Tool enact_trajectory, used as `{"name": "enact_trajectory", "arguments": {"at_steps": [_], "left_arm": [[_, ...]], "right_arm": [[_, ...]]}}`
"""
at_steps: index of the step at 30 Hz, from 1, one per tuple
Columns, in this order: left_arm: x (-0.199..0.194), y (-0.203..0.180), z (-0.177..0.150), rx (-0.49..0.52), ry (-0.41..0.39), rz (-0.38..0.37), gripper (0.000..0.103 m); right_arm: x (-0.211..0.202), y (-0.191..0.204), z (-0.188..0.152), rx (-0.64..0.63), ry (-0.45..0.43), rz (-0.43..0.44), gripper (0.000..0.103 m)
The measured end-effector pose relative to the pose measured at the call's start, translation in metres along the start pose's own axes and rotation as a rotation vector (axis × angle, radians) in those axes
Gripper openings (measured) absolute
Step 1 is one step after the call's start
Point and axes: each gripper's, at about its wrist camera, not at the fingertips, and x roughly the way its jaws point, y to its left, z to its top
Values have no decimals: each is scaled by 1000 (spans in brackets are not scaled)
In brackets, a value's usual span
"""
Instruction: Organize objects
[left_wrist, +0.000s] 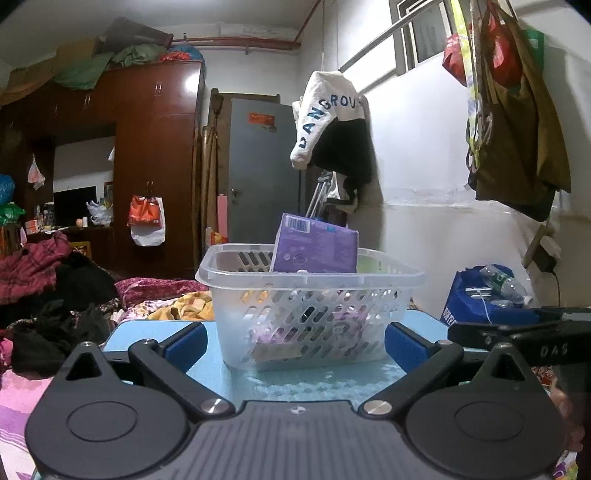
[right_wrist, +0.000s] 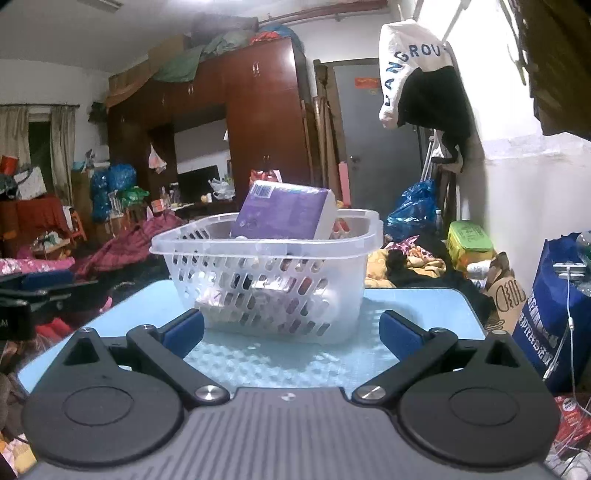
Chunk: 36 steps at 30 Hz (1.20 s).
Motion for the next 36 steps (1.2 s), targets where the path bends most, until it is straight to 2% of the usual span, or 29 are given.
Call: {"name": "enact_trajectory", "arguments": {"at_steps": [36], "left_arm": [[-5,-9,-4,46,5,11,103]], "right_arm": [[-9,10,-1,-13,-28,27,103]]}}
